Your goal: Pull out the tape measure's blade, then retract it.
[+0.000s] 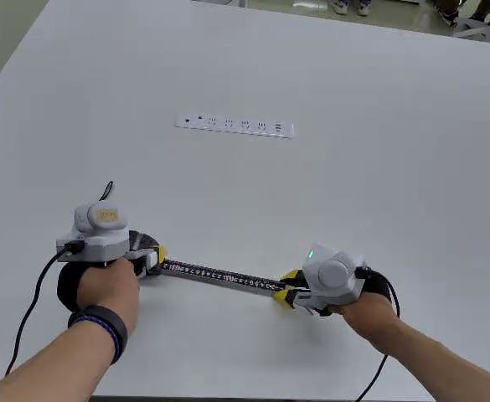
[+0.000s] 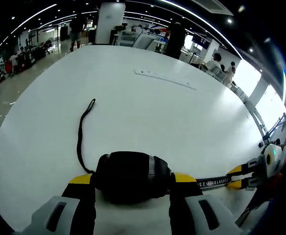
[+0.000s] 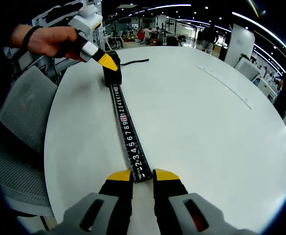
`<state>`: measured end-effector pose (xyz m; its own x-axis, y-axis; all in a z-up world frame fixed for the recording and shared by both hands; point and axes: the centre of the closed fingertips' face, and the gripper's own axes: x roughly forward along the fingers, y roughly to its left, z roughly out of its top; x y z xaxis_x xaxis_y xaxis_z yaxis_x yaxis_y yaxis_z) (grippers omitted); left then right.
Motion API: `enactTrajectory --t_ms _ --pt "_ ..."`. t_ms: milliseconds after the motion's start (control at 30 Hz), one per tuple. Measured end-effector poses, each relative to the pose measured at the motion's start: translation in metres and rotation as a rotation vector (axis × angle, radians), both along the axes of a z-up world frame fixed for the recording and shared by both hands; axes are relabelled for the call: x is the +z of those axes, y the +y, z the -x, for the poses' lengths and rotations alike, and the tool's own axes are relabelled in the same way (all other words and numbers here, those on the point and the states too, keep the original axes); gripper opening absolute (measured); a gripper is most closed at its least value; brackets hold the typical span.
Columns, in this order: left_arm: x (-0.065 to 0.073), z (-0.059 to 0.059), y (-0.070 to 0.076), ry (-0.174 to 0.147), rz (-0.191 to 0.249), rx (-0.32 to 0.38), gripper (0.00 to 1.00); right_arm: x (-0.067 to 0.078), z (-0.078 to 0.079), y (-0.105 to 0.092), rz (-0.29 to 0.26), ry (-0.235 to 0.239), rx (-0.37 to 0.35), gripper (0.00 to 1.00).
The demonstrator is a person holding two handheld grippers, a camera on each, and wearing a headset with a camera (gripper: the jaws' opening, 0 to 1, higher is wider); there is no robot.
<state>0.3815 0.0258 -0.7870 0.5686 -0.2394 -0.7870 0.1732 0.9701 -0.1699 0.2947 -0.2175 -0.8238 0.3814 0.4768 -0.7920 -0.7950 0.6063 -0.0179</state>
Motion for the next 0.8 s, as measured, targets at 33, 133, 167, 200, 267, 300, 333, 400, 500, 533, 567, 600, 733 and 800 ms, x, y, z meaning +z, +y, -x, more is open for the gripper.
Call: enactTrajectory --t_ms 33,133,167,200,267,300,333,400,500,533,567,600,733,800 --pt "0.000 0.000 0.000 0.001 0.002 0.002 0.57 0.000 0.000 0.000 -0.002 0.001 0.001 0.15" --pt "0.000 0.000 0.001 0.000 0.003 0.003 0.57 0.001 0.002 0.002 0.002 0.000 0.015 0.15" --pt "0.000 0.000 0.001 -0.002 0.003 0.003 0.57 0.000 0.002 0.002 0.002 -0.001 0.017 0.15" --pt "0.000 0.000 0.001 -0.005 0.003 0.004 0.57 0.000 0.002 0.003 0.002 0.000 0.019 0.15" --pt "0.000 0.000 0.001 -0.002 0.004 0.003 0.57 0.000 0.002 0.004 0.003 -0.002 0.024 0.15" --pt "0.000 0.000 0.001 -0.002 0.005 0.004 0.57 0.000 0.002 0.004 0.003 -0.002 0.025 0.15" --pt "0.000 0.000 0.001 -0.003 0.004 0.003 0.57 0.000 0.002 0.005 0.002 -0.001 0.025 0.15" --pt "0.000 0.001 0.001 -0.003 0.005 0.003 0.57 0.001 0.001 0.007 0.002 -0.002 0.029 0.15" --pt "0.000 0.001 0.001 -0.003 0.008 0.002 0.57 0.000 0.000 0.012 -0.005 0.005 0.035 0.15" --pt "0.000 0.001 0.001 -0.003 0.008 0.001 0.57 0.000 -0.001 0.014 -0.004 0.003 0.039 0.15" --pt "0.000 0.001 0.002 -0.003 0.008 0.000 0.57 0.000 -0.002 0.017 -0.004 0.002 0.045 0.15" --pt "0.000 0.000 0.002 -0.004 0.008 0.000 0.57 0.000 -0.003 0.019 -0.002 0.000 0.049 0.15" --pt "0.000 0.000 0.002 -0.002 0.010 -0.001 0.57 0.000 -0.005 0.022 0.005 -0.003 0.058 0.15" --pt "0.000 0.000 0.002 -0.002 0.010 -0.001 0.57 0.000 -0.005 0.022 0.005 -0.003 0.058 0.15"
